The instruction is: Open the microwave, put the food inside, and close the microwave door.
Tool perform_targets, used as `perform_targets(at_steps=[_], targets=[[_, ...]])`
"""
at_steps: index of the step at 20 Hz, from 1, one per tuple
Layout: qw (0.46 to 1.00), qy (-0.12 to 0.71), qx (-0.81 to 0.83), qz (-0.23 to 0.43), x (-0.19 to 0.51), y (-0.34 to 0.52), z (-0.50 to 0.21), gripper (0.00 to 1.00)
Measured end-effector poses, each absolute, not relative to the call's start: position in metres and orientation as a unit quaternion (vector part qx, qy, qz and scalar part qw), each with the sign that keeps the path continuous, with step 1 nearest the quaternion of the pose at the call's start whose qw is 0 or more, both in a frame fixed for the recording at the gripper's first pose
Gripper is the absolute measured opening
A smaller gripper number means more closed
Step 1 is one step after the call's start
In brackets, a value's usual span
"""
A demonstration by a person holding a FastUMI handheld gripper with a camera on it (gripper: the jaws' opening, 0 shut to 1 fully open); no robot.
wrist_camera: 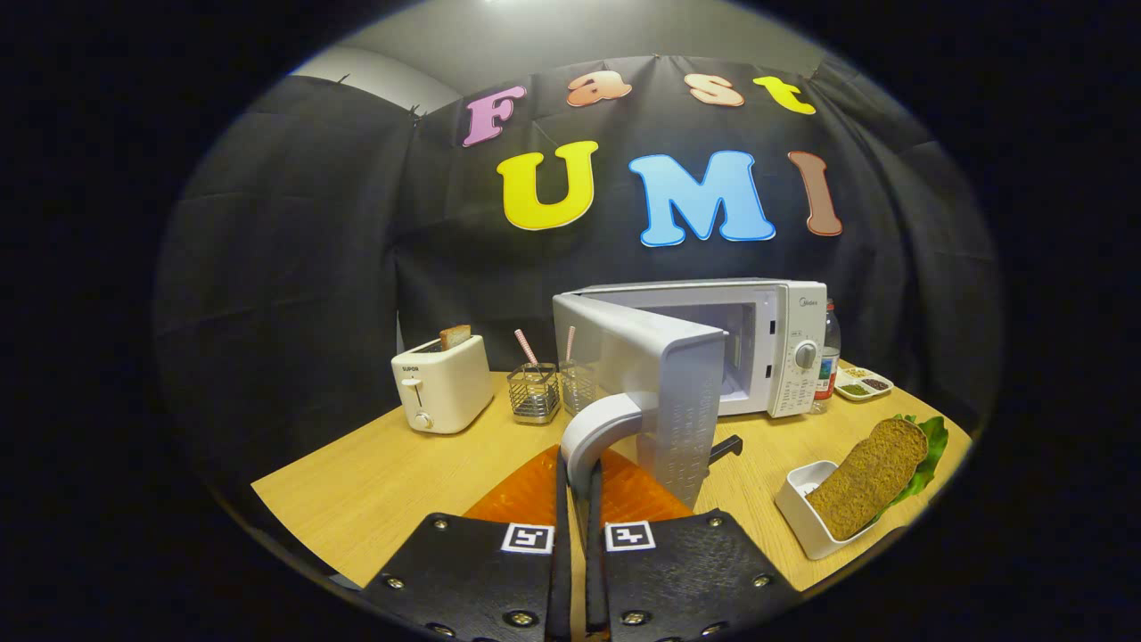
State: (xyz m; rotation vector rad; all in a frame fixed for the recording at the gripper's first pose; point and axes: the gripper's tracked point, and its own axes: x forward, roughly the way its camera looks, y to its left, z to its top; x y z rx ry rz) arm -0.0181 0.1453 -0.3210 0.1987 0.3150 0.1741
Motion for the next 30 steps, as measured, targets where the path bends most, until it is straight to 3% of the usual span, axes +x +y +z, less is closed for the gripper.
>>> perform_targets(at_steps=[11, 16, 19, 21, 22, 26, 30], targets=[[0.991, 0.118, 0.060, -0.009, -0.022, 0.227, -0.309, 0.07], [0.988, 0.136, 0.067, -0.003, -0.026, 0.219, -0.308, 0.08], [0.987, 0.138, 0.078, 0.037, -0.038, 0.220, -0.300, 0.10], [0.986, 0.117, 0.088, 0.077, -0.052, 0.227, -0.284, 0.27], [0.988, 0.100, 0.083, 0.086, -0.061, 0.223, -0.273, 0.47], [0.994, 0.054, 0.037, 0.087, -0.080, 0.180, -0.254, 0.77], [0.998, 0.032, 0.018, 0.053, -0.081, 0.108, -0.259, 0.89]])
